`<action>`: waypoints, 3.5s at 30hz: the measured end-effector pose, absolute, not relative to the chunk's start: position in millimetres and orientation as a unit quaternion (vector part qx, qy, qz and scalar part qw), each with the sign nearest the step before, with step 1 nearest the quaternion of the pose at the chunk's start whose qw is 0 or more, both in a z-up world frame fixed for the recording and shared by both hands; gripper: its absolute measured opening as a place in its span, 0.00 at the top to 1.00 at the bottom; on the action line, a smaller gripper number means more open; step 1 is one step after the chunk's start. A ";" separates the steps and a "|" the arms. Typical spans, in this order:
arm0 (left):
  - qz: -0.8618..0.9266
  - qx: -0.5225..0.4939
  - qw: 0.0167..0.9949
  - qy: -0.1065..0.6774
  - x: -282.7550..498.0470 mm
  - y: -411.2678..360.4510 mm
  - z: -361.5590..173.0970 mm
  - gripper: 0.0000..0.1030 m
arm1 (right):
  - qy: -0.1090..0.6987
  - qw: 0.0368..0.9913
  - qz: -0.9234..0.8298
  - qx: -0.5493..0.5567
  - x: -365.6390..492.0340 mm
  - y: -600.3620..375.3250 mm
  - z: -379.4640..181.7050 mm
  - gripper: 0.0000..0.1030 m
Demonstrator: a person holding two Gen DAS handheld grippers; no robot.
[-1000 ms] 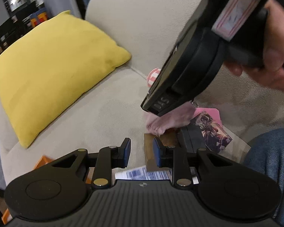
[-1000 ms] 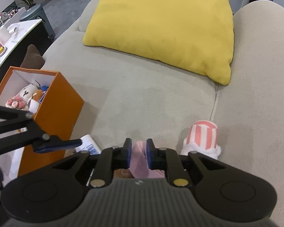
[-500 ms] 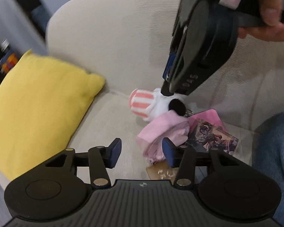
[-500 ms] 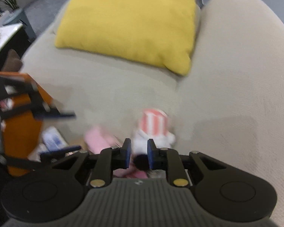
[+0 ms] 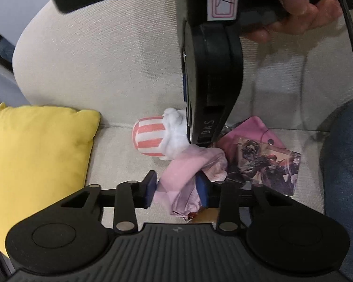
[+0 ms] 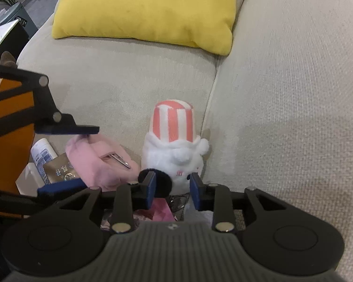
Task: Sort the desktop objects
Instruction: 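Grasp the pink pouch with the left tool while the right tool grasps the striped-hat plush, then carry the pink pouch and striped-hat plush into the box and release them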
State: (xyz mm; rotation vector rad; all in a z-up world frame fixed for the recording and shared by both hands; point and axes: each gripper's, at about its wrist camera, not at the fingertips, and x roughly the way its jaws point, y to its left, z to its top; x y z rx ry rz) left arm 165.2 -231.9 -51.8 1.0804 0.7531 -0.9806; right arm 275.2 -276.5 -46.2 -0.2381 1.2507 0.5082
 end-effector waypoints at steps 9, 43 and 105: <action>-0.394 0.393 0.730 0.398 170.4 -198.2 -19.9 0.78 | 0.576 0.781 0.221 -0.094 272.3 -268.6 -52.1 0.58; -0.253 0.219 0.841 0.425 168.2 -55.3 90.3 0.78 | 0.533 0.816 0.156 -0.161 271.2 -217.3 -34.9 0.55; -0.029 0.074 0.816 0.573 60.7 130.8 -7.9 0.78 | 0.521 0.779 0.297 -0.180 115.6 -1.0 25.8 0.54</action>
